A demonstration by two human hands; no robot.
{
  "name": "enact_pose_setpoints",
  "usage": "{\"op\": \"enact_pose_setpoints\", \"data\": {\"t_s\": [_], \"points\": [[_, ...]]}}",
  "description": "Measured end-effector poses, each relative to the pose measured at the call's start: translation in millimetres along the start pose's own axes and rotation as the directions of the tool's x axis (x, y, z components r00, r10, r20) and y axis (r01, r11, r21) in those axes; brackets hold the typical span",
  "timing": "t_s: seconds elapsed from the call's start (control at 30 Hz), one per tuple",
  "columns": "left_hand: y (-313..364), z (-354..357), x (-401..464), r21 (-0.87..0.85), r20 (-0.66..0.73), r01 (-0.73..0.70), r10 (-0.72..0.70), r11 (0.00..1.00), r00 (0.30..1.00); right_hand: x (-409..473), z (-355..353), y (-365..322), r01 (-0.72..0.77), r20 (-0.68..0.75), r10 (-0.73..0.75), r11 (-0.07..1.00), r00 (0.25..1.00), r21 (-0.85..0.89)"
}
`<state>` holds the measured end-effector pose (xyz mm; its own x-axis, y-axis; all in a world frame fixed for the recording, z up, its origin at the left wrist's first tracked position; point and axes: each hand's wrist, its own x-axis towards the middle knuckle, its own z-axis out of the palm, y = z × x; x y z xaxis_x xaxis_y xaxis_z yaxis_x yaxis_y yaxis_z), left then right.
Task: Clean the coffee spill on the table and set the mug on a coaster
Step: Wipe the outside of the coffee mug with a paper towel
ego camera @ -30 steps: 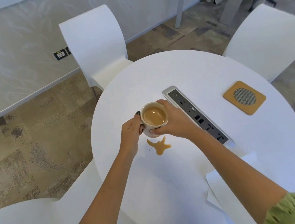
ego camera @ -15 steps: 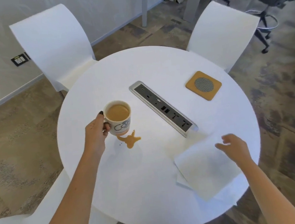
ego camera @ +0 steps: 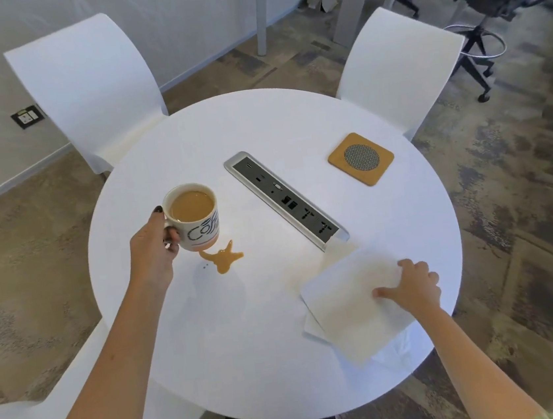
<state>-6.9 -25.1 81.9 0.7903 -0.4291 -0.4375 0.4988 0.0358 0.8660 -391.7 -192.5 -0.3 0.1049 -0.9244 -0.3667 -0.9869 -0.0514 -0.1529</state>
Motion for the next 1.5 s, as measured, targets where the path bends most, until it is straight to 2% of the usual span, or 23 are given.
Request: {"op": "enact_pose_setpoints", "data": {"t_s": [0.07,0.1,0.17,0.23,0.33,0.47,0.57,0.67,0.73,0.83,0.9,1.17,1.27,1.33,1.4,1.5], "points": [[1,2,-2,0.005,0.002,0.000,0.000,1.000,1.000,5,-4,-9,0.210,-0.161,-0.204,0.977,0.966,0.025],[1,2,-4,0.006,0.004,-0.002,0.002,1.000,1.000,7,-5,-16,0.339,-0.203,-0.342,0.940,0.918,-0.051],[1,4,-6,0.004,0.007,-0.007,0.007,1.000,1.000,9,-4,-32,0.526,-0.152,-0.570,0.813,0.808,-0.252],[1,5,-8,0.010,0.012,-0.010,0.010,1.000,1.000,12,0,-44,0.599,-0.065,-0.659,0.715,0.749,-0.360],[1,6,-9,0.013,0.024,-0.013,0.013,1.000,1.000,19,2,-51,0.635,-0.093,-0.713,0.669,0.695,-0.386],[0,8,-10,0.002,0.044,-0.027,0.027,1.000,0.999,16,-18,-49,0.638,-0.352,-0.680,0.730,0.643,-0.243],[0,9,-10,-0.001,0.050,-0.034,0.034,0.999,0.998,-1,-40,-42,0.635,-0.561,-0.622,0.744,0.547,-0.206],[0,13,-10,-0.004,0.053,-0.035,0.035,0.999,0.998,-21,-33,-28,0.653,-0.608,-0.635,0.719,0.476,-0.238],[-1,14,-9,-0.010,0.056,-0.037,0.038,0.999,0.998,-29,-12,-16,0.664,-0.540,-0.671,0.705,0.509,-0.250],[-1,16,-7,-0.005,0.059,-0.033,0.034,0.999,0.998,-31,16,-7,0.657,-0.373,-0.683,0.722,0.628,-0.215],[-1,17,-7,-0.014,0.055,-0.025,0.026,1.000,0.998,-28,24,-9,0.655,-0.288,-0.678,0.732,0.676,-0.187],[0,17,-6,-0.026,0.042,-0.003,0.004,1.000,0.999,1,14,-47,0.624,-0.016,-0.636,0.761,0.771,-0.176],[0,15,-6,-0.033,0.035,0.003,-0.001,0.999,0.999,15,7,-62,0.566,0.094,-0.558,0.812,0.824,-0.143],[1,15,-7,-0.036,0.033,0.008,-0.007,0.999,0.999,22,6,-69,0.566,0.195,-0.534,0.799,0.823,-0.203],[2,14,-6,-0.038,0.032,0.014,-0.013,0.999,0.999,27,8,-75,0.565,0.220,-0.522,0.788,0.824,-0.246],[3,11,-4,-0.039,0.041,0.021,-0.019,0.999,0.999,31,2,-83,0.576,0.113,-0.570,0.765,0.814,-0.289]]}}
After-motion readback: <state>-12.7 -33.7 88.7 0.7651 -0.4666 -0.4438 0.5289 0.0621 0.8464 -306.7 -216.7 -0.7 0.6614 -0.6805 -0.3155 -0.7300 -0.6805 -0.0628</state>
